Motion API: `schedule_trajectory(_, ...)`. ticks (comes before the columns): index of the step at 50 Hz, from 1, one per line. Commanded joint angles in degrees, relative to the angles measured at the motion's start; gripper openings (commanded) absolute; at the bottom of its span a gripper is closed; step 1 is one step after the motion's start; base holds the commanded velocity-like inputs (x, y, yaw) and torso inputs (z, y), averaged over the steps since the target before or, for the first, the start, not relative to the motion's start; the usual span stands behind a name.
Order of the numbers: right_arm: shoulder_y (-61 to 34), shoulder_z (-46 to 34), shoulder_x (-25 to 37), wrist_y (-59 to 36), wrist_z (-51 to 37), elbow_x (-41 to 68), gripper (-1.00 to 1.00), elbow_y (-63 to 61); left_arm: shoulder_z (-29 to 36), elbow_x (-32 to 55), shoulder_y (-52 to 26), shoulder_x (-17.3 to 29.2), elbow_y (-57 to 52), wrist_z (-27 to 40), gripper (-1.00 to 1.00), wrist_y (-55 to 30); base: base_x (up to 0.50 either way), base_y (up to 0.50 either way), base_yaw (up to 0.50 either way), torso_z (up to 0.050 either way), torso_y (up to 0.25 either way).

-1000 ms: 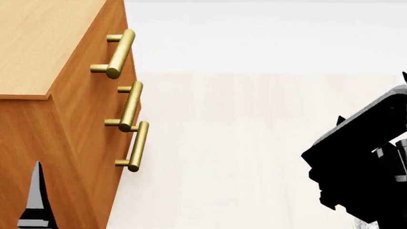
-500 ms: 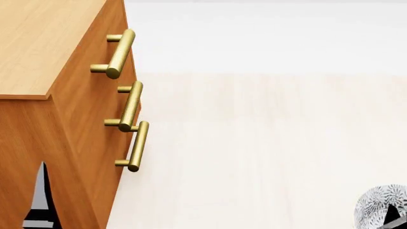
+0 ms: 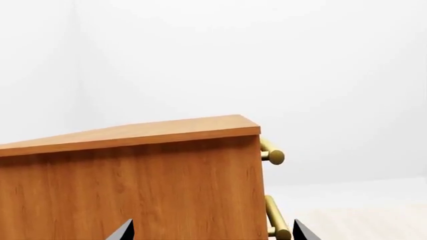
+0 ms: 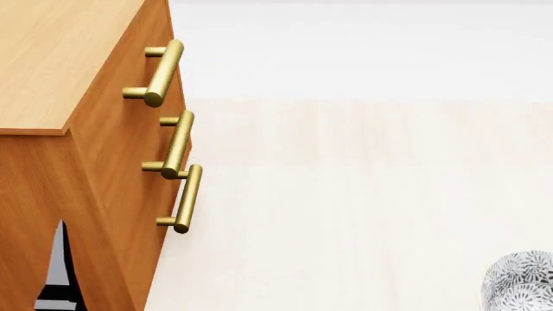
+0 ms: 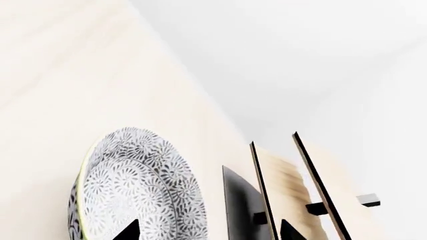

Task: Close the top drawer of the cabinet and put the bowl on top of it.

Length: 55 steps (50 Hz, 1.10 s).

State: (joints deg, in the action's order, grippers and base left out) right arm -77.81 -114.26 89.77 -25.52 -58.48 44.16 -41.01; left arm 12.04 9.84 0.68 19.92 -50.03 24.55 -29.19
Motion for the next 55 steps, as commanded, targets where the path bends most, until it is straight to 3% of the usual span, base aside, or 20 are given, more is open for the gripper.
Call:
schedule_trajectory(1, 2.3, -2.2, 0.2, 3.2, 0.4, -2.1, 1.00, 1.9, 0.1, 0.2, 0.0, 0.2, -0.3, 0.3, 1.00, -0.2, 0.00, 0.00, 0.00, 0.000, 0.000)
schedule_trajectory(10, 2.4, -2.1, 0.2, 3.6, 2.6, -2.6, 1.00, 2.7, 0.2, 0.2, 0.2, 0.4, -0.3, 0.6, 1.00, 0.1, 0.00, 0.00, 0.00, 0.000, 0.000)
schedule_trajectory(55, 6.4, -3.3, -12.3, 6.7, 1.7, 0.5, 1.00, 12.3, 0.5, 1.1, -0.3, 1.1, -0.1, 1.6, 1.00, 0.0, 0.00, 0.00, 0.00, 0.000, 0.000)
